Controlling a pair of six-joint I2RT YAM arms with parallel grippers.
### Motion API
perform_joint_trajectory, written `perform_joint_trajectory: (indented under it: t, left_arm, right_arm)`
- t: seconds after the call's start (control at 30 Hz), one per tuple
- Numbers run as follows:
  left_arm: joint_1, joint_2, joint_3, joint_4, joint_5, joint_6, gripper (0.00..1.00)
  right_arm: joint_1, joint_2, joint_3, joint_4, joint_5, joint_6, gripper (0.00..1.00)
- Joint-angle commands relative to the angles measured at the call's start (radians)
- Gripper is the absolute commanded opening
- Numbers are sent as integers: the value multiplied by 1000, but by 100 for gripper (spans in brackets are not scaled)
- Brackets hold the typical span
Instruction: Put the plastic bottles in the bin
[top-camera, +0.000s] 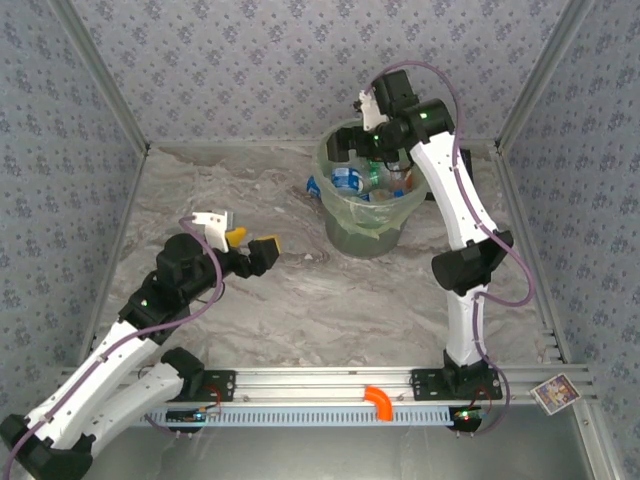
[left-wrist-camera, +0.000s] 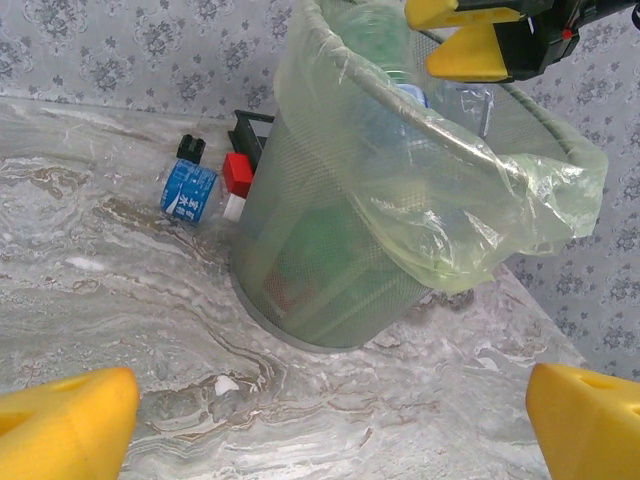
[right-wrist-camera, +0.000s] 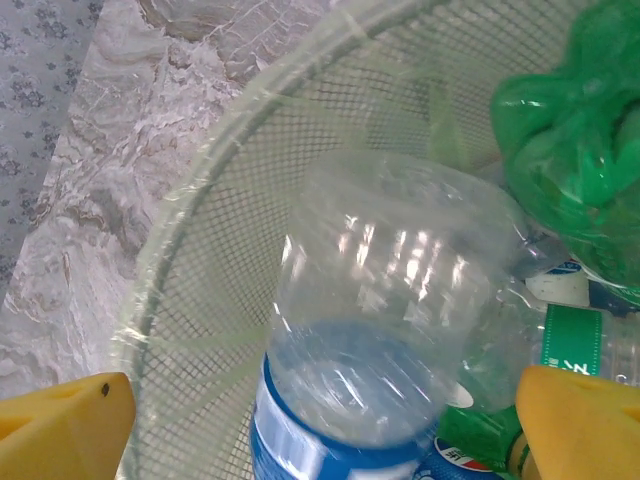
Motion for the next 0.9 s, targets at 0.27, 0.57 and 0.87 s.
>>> perform_joint_trajectory:
  t: [0.27,0.57,0.87]
  left_arm:
    - [4,-14,-1,5,-3,7,99]
    - [10,52,23,-31,-87,-8,100]
    - [93,302,95,-27,-139,-134,100]
  right_arm:
    - [4,-161,-86,86,70,11,100]
    - [22,-381,-364,299,72,50,100]
    - [70,-653,-696,486,116,83,100]
